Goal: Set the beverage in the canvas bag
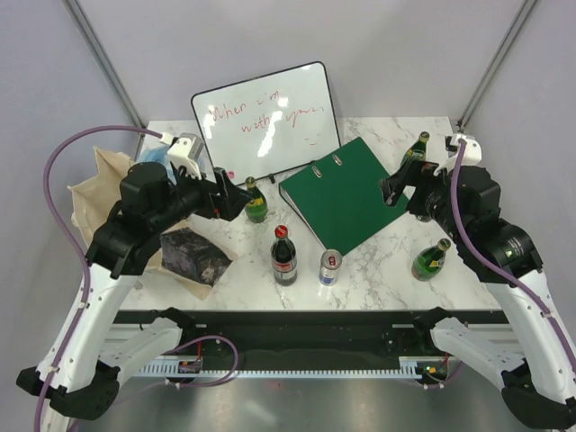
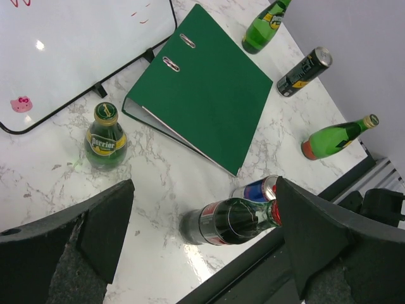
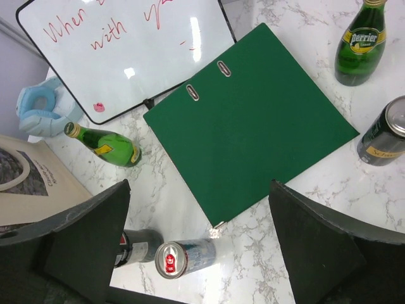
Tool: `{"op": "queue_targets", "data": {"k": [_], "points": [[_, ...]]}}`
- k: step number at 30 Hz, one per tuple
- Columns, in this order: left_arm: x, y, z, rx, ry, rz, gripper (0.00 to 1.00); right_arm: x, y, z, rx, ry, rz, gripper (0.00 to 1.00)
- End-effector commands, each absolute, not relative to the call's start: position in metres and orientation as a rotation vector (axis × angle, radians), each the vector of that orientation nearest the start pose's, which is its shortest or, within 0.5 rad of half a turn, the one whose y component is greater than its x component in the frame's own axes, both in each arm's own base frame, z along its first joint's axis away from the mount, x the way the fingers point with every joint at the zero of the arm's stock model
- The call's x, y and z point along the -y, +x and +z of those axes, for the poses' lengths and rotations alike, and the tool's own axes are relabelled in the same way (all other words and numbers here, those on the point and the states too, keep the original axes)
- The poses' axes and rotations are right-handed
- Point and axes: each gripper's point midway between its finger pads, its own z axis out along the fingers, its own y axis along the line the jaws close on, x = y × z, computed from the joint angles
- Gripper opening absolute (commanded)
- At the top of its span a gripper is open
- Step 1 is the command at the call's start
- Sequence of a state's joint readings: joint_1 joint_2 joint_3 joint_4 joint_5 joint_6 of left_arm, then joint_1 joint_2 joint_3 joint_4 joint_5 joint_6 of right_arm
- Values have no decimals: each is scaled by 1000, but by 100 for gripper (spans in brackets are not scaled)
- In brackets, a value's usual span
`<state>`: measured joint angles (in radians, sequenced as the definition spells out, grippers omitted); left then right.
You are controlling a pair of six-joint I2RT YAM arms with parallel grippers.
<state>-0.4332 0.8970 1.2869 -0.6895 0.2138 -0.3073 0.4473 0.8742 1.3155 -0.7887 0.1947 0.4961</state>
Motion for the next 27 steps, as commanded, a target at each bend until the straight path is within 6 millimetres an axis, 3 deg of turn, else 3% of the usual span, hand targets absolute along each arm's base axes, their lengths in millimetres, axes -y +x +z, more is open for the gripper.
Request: {"op": "queue_targets", "data": {"k": [1, 7, 12, 15, 18, 22, 24, 27], "points": [[165, 238, 362, -1865, 310, -698, 100, -90, 252, 356, -1904, 254, 390, 98], [159, 243, 350, -1859, 306, -645, 100, -76, 259, 341, -1921, 307, 283, 98], [151, 245, 337, -1838, 281, -604, 99, -55, 273, 325, -1947, 383, 95, 98], [151, 243, 327, -1842, 277, -609, 99, -63, 284, 317, -2011, 314, 63, 98], [157, 238, 325, -1850, 292, -655, 99, -71, 290, 310, -2065, 269, 56, 98], [166, 232, 326, -1855, 328, -712, 99, -35, 288, 304, -2100, 363, -218, 98], [168, 230, 330, -1850, 335, -732, 99, -32, 285, 306, -2094, 385, -226, 98], [187, 209, 338, -1823, 489, -855, 96, -43, 279, 303, -2110, 372, -120, 98]]}}
